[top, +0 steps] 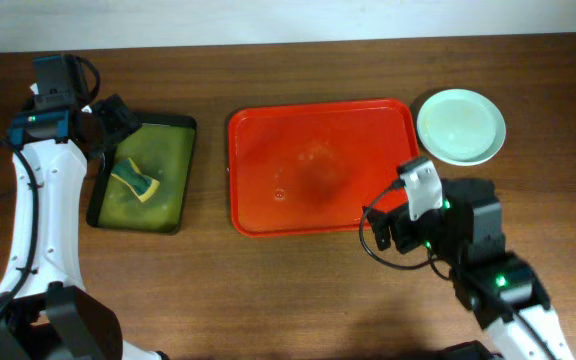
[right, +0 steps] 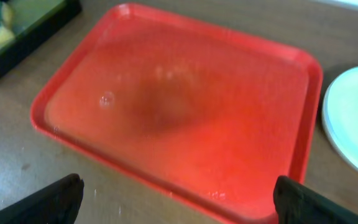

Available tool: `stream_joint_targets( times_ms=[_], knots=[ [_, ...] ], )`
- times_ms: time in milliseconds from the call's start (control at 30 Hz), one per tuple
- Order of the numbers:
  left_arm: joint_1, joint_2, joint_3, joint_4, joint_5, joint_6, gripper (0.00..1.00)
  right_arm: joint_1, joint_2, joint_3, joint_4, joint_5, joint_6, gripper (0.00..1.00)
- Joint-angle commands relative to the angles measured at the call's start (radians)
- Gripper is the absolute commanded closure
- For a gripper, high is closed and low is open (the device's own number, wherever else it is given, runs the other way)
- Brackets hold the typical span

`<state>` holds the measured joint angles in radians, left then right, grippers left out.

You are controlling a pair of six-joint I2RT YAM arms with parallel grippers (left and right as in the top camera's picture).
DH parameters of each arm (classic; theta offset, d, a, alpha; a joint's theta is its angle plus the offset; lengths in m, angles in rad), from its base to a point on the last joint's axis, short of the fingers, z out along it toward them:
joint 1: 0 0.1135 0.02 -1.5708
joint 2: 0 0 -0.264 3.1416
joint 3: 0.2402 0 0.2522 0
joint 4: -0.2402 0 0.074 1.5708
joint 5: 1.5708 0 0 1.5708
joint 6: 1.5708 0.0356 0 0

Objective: Clean dirty plates on tray and stack at the side

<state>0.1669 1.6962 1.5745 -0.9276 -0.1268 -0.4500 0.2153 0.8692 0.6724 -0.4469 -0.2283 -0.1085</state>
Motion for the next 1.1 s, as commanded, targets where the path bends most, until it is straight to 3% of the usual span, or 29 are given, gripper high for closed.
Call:
stream_joint_targets(
  times_ms=[0,100,233,500,600,1067],
  knots=[
    [0.008,0.005,0.000,0.000,0.003,0.002,0.01,-0.007,-0.122,-0.164,0.131,-0.037,0.058,0.02],
    [0.008,0.005,0.000,0.000,0.003,0.002,0.01,-0.008,-0.309,-0.342,0.254,-0.035,0.058,0.02],
    [0.008,0.005,0.000,0.000,0.003,0.002,0.01,-0.008,-0.576,-0.476,0.272,-0.024,0.061,0.02],
    [0.008,0.005,0.000,0.000,0.003,0.002,0.01,-0.115,-0.866,-0.630,0.341,-0.026,0.065,0.02],
    [0.008,0.005,0.000,0.000,0.003,0.002,0.01,-0.142,-0.866,-0.667,0.417,-0.026,0.064,0.02],
    [0.008,0.005,0.000,0.000,0.003,0.002,0.00,-0.205,-0.866,-0.667,0.391,-0.023,0.061,0.02]
  ],
)
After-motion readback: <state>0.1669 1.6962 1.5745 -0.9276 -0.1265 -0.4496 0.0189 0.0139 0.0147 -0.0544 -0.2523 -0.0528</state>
